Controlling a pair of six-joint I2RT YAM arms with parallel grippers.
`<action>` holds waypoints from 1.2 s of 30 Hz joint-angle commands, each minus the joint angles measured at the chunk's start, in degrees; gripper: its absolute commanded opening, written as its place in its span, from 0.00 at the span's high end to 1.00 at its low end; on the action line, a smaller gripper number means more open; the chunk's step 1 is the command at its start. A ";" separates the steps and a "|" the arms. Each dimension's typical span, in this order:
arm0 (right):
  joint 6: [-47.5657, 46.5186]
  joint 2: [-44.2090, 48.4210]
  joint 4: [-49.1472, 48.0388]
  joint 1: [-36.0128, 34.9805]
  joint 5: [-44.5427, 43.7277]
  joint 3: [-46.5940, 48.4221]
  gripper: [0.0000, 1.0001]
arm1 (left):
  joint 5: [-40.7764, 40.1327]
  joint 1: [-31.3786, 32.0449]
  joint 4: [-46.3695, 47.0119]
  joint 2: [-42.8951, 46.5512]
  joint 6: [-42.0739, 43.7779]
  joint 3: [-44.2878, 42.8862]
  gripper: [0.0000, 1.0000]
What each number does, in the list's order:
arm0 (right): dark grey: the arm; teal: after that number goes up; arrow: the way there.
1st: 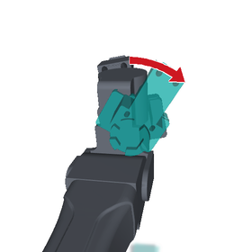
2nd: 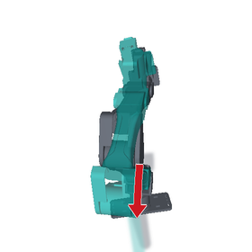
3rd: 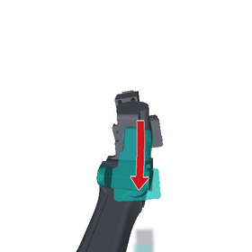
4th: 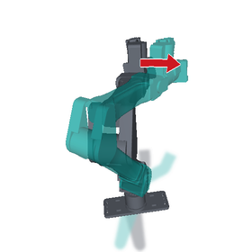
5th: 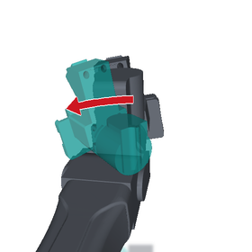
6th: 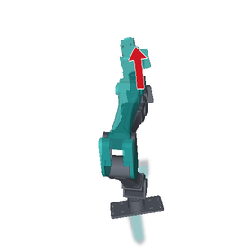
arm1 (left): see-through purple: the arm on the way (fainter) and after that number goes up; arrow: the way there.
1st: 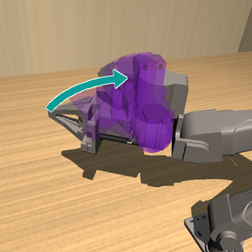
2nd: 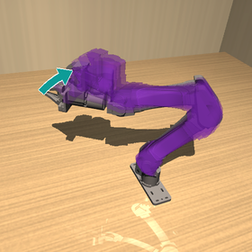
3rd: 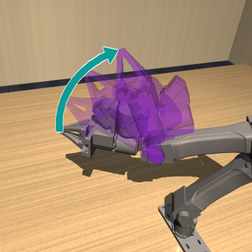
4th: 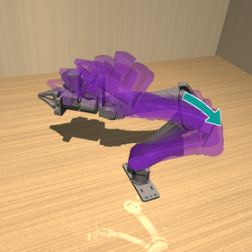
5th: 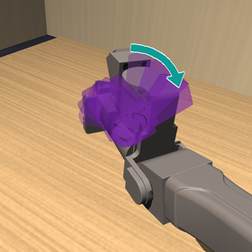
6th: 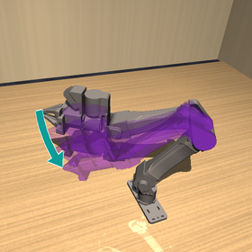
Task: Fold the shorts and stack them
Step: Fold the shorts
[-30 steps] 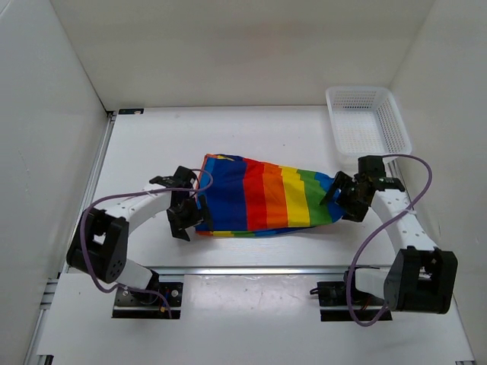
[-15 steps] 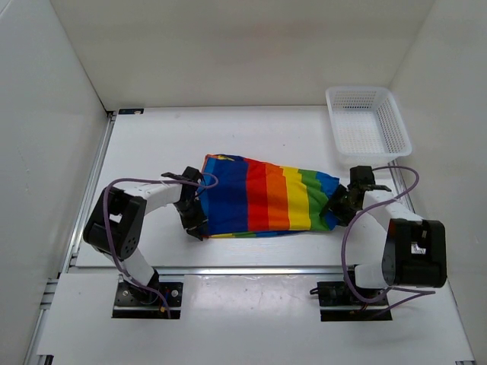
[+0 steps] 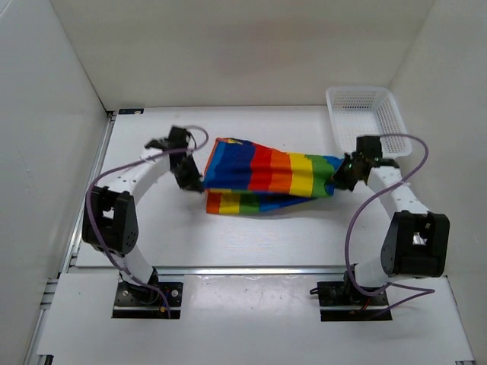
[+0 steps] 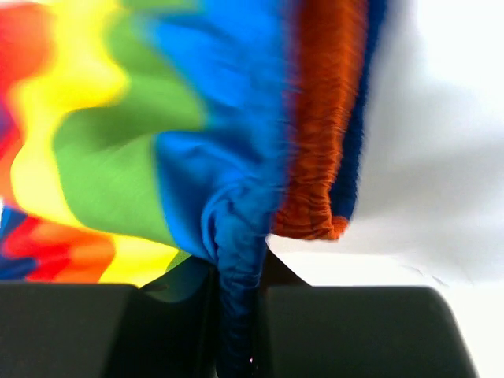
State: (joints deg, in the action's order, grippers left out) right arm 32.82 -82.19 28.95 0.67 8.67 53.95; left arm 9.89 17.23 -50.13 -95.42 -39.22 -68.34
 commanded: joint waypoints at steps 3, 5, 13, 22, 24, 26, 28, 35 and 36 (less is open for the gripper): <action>-0.83 -4.37 3.39 0.56 0.90 23.85 1.00 | -6.29 -8.52 -10.84 -2.48 7.05 -27.07 0.90; -0.04 -6.30 4.00 -0.31 2.93 30.21 1.00 | -6.81 -11.77 -13.75 -5.04 8.37 -39.38 0.90; 1.10 -7.46 7.61 -4.09 0.13 34.94 1.00 | -0.49 -11.97 -9.47 -1.36 8.99 -36.71 0.90; 1.55 4.57 8.23 -4.09 -7.78 12.87 1.00 | 2.60 -5.46 -1.65 2.78 9.24 -10.43 0.86; -0.03 5.28 8.23 -4.09 -8.31 10.39 1.00 | 2.59 -3.54 -1.11 1.56 10.30 -6.66 0.75; -0.03 5.98 8.23 -4.09 -8.84 6.80 1.00 | 2.59 -2.39 0.11 -0.20 10.83 -4.97 0.55; -0.03 6.60 8.23 -4.09 -8.84 4.85 1.00 | 1.80 -0.98 2.57 -2.40 10.22 -3.04 0.45; -0.03 9.68 7.70 -4.09 -8.31 2.12 1.00 | 1.18 3.06 6.18 -6.70 7.67 -3.56 0.08; -0.03 10.29 7.70 -4.09 -8.31 2.12 1.00 | 0.14 3.07 6.18 -7.41 7.06 -4.43 0.07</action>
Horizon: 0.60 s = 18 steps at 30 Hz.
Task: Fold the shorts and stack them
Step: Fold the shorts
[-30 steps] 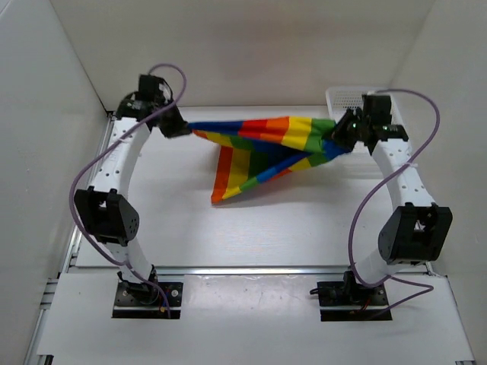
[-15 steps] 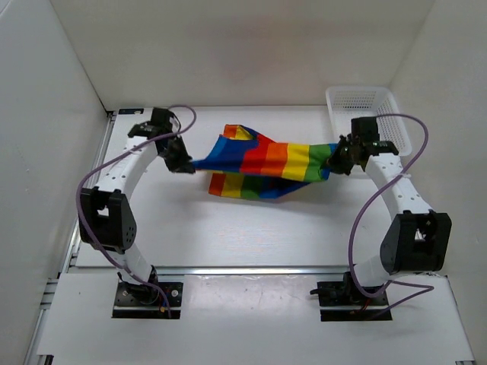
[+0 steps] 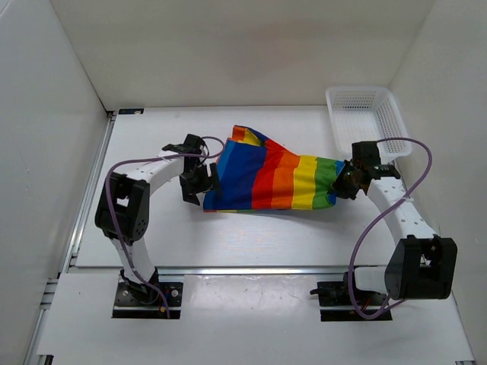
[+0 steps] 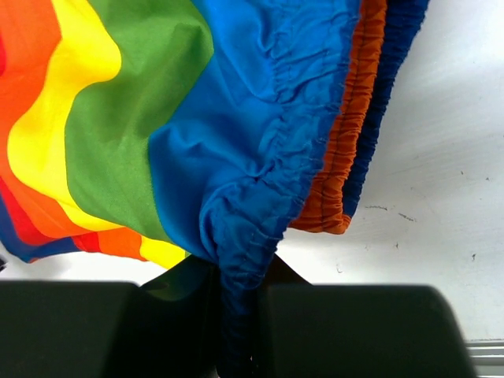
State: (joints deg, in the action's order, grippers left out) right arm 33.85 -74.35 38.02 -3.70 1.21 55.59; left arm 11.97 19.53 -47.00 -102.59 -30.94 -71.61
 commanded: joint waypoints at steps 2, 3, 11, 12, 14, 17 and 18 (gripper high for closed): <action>-1.06 2.45 -1.37 0.28 -0.34 -0.05 1.00 | -4.13 0.77 3.06 -2.79 -2.02 -2.30 0.07; -1.06 2.45 -1.37 0.28 -0.33 -0.05 1.00 | -4.84 0.77 3.06 -3.67 -2.54 -3.17 0.08; -1.59 3.59 -0.75 0.28 0.72 -1.10 1.00 | -4.06 1.82 3.59 -7.18 -3.08 -3.71 0.12; -1.59 3.59 -0.75 0.28 0.72 -1.71 1.00 | -4.06 1.83 3.59 -8.06 -3.08 -4.40 0.10; -2.12 3.59 -0.75 0.28 0.72 -2.24 1.00 | -3.53 1.83 4.20 -9.38 -3.08 -6.07 0.09; -2.12 4.12 -0.75 0.28 0.72 -2.86 1.00 | -3.53 2.36 4.73 -13.77 -3.08 -11.34 0.09; -2.64 4.12 -0.75 0.28 1.24 -3.38 1.00 | -2.92 2.36 4.73 -16.13 -3.08 -13.96 0.13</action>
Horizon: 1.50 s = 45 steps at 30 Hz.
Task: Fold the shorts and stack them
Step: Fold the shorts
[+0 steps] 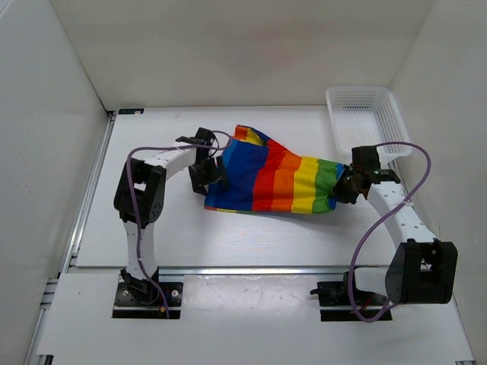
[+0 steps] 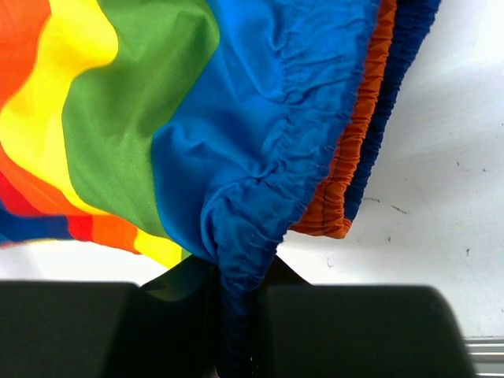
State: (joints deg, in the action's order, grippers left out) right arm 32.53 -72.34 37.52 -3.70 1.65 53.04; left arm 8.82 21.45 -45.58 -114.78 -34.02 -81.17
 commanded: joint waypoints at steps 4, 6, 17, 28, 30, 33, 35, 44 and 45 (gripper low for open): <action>-1.33 3.42 -0.25 0.28 0.81 -1.36 1.00 | 0.85 0.43 3.31 -7.03 0.01 -9.00 0.50; -1.33 3.43 -0.25 0.28 0.81 -1.88 1.00 | 1.64 0.43 3.31 -7.74 0.62 -10.06 0.84; -6.51 1.32 1.85 0.28 6.00 11.11 1.00 | -1.52 -8.96 -4.93 13.85 2.46 -15.32 0.90; -5.21 7.12 3.97 -6.21 9.62 3.94 1.00 | -4.60 -9.33 -10.23 37.33 -0.34 11.34 0.90; -2.49 7.91 3.35 -9.29 7.85 -2.22 1.00 | -4.60 -9.32 -9.53 42.33 -3.05 21.51 0.90; 2.26 8.96 3.35 -11.23 4.95 -8.46 0.76 | -3.03 -8.80 -6.98 45.17 -5.35 30.86 0.76; 4.02 9.66 3.35 -11.24 4.33 -10.40 0.50 | -0.91 -7.57 -6.98 44.12 -5.35 31.42 0.51; 10.44 20.29 8.80 -11.24 2.22 -14.80 0.39 | 0.40 -7.57 -13.74 49.56 -10.88 35.01 0.10; 10.44 20.83 8.80 -11.24 2.83 -16.11 0.39 | 0.93 -7.57 -13.74 50.09 -11.94 36.24 0.12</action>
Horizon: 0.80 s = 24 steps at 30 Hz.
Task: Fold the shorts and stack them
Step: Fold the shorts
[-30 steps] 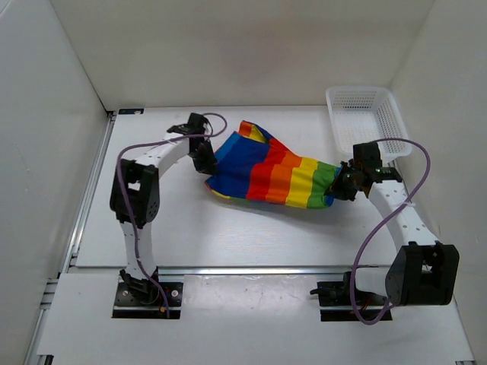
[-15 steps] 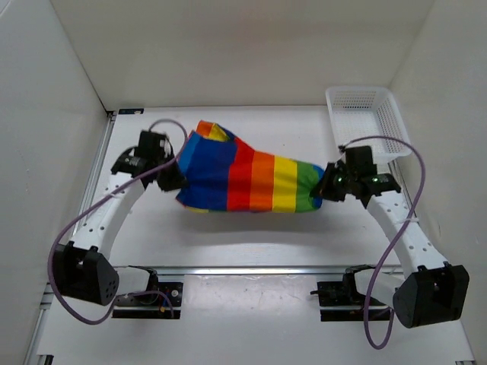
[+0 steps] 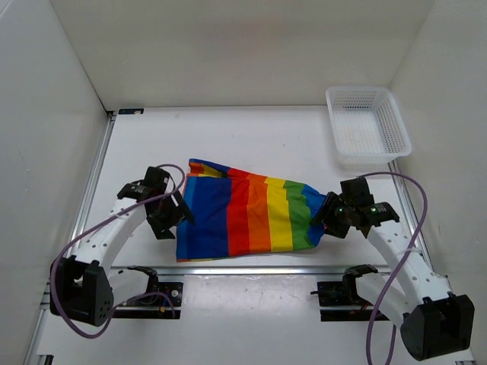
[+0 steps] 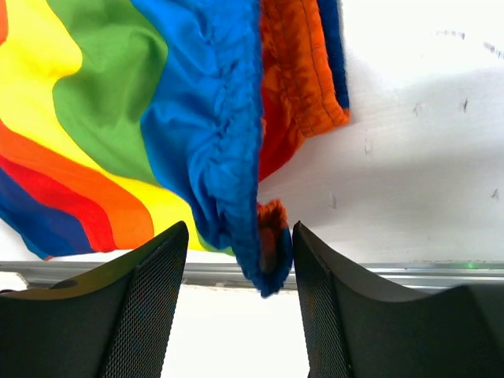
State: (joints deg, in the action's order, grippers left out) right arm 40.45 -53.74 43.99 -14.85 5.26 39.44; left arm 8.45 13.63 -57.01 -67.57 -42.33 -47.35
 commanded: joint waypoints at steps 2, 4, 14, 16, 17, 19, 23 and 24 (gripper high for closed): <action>3.58 2.84 2.33 -0.09 0.88 -3.58 0.39 | 2.87 0.26 -2.31 4.11 -6.26 6.63 0.20; 3.59 3.37 1.20 -0.09 2.21 -4.72 0.38 | 4.20 0.26 -0.39 4.64 -7.33 9.37 0.24; 2.27 1.62 0.05 -0.09 1.25 -3.67 0.75 | 0.61 4.56 2.26 0.00 -12.42 14.39 0.40; 2.27 1.62 0.05 -0.09 1.25 -2.97 0.75 | -1.41 5.18 2.96 -1.50 -13.92 14.39 0.43; 2.27 1.62 0.05 -0.09 1.25 -2.97 0.77 | -2.29 5.70 3.48 -2.73 -14.45 14.39 0.43; 2.27 1.62 0.05 -0.09 1.25 -2.97 0.77 | -5.36 7.28 4.27 -3.26 -16.55 14.39 0.47; 2.27 2.14 0.66 -0.09 1.25 -2.97 0.77 | -8.97 9.05 4.28 -4.05 -19.89 12.99 0.47; 2.27 2.14 0.66 -0.09 1.25 -2.97 0.77 | -8.97 9.05 4.28 -5.63 -19.90 12.12 0.47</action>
State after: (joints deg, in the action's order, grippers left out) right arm 43.09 -52.21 44.91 -14.87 6.59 34.35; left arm 3.70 22.04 -54.00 -71.64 -59.11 -33.26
